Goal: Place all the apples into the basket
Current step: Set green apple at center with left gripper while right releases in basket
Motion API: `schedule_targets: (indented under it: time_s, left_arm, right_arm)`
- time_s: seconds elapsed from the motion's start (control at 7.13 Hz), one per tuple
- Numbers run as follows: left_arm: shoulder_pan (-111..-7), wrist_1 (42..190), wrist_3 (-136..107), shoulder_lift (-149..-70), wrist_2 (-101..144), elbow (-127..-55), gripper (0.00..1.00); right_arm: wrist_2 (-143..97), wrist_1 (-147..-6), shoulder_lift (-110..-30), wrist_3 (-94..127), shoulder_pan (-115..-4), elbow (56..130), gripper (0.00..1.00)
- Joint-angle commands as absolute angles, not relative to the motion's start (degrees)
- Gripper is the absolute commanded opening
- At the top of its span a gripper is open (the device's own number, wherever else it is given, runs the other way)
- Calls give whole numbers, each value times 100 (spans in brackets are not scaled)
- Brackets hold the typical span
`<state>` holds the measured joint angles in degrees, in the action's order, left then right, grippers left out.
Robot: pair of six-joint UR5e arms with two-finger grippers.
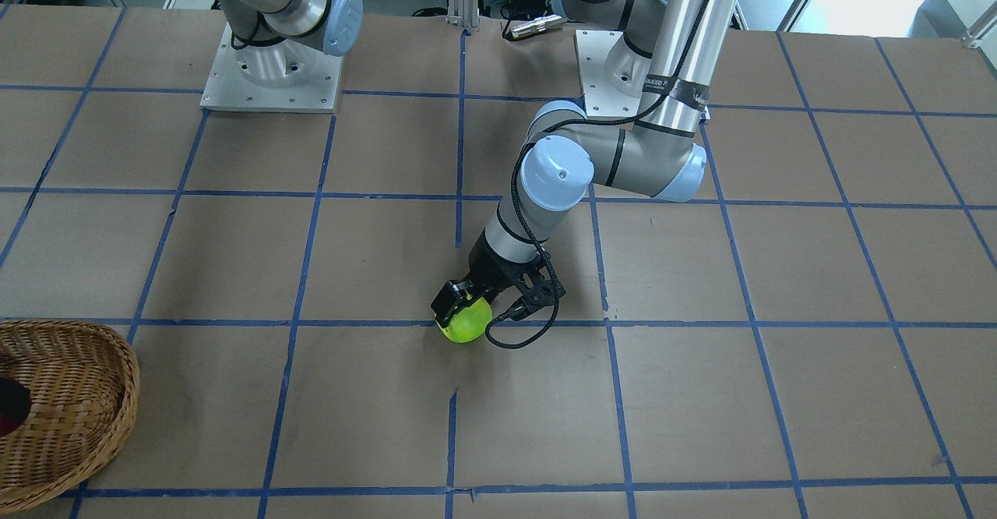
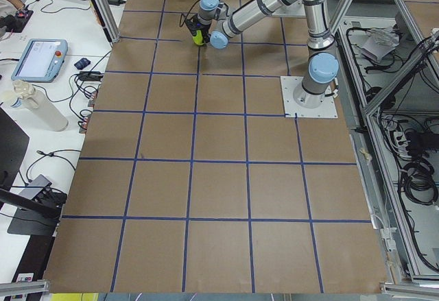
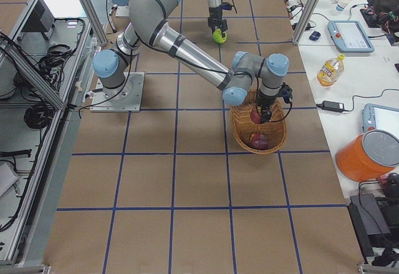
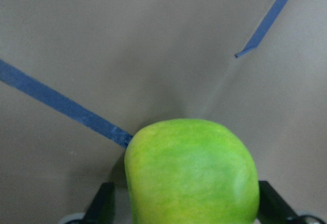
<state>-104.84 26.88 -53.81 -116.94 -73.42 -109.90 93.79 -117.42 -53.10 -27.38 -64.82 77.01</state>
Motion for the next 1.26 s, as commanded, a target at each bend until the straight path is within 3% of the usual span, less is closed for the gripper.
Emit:
schedule_targets:
  time_s: [0.0,0.28,0.7,1.12]
  left_arm:
    - [-10328,3465,-5169,-11515,-7226,-10489,100]
    - [-10240,5519,-4408,-11164,-7259,-9514,100]
    - [-9372,8209,-2006,-10102,-7556,-9264,100]
    - [-9114,8683,-730,-9231,-8653,-9237,100]
  right_arm:
    - [9300,-11751,-5239,-2768,-6338,7752,96]
    - [9351,-11585,-5299,-2707,-6337,7682,100]
    - [9212,-10017,-6332,-2672,-6581,7646,100]
    - [8897,-9485,-6767,-1281,-8081,7673,100]
